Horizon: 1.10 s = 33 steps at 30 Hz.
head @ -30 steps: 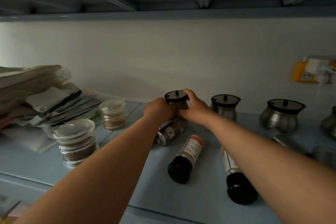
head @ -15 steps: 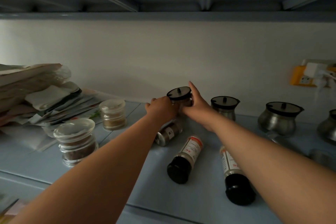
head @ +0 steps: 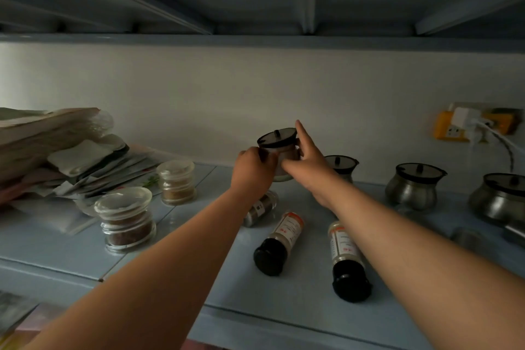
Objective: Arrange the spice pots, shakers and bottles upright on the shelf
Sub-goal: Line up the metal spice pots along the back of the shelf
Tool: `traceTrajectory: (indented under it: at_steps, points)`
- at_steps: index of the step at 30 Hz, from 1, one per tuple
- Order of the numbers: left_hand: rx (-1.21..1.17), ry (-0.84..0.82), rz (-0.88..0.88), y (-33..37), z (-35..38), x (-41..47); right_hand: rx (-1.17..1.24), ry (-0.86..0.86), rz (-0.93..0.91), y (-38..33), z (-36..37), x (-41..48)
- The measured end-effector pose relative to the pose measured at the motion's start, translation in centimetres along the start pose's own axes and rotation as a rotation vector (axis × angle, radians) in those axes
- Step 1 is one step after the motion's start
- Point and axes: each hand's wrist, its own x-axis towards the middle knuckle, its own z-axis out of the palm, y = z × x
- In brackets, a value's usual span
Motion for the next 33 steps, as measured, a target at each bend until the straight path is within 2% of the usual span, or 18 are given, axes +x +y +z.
traceTrajectory:
  at_steps: [7,16,23,28,33]
  points:
    - [-0.111,0.035,0.032,2.0,-2.4,-3.4,0.087,0.019,-0.04,-2.0,-0.5,-3.8]
    - [-0.454,0.112,-0.036,4.6,-4.8,-9.9,0.07,0.083,-0.152,-3.8,-1.0,-9.2]
    - [-0.697,0.13,-0.019,6.6,-7.2,-15.1,-0.181,0.269,-0.332,-3.9,0.9,-13.1]
    - [-0.678,0.144,0.053,6.5,-7.5,-17.5,-0.112,0.336,-0.354,-4.5,1.2,-15.1]
    - [-0.702,0.077,0.079,6.3,-7.4,-19.5,0.052,0.275,-0.339,-5.2,0.4,-16.2]
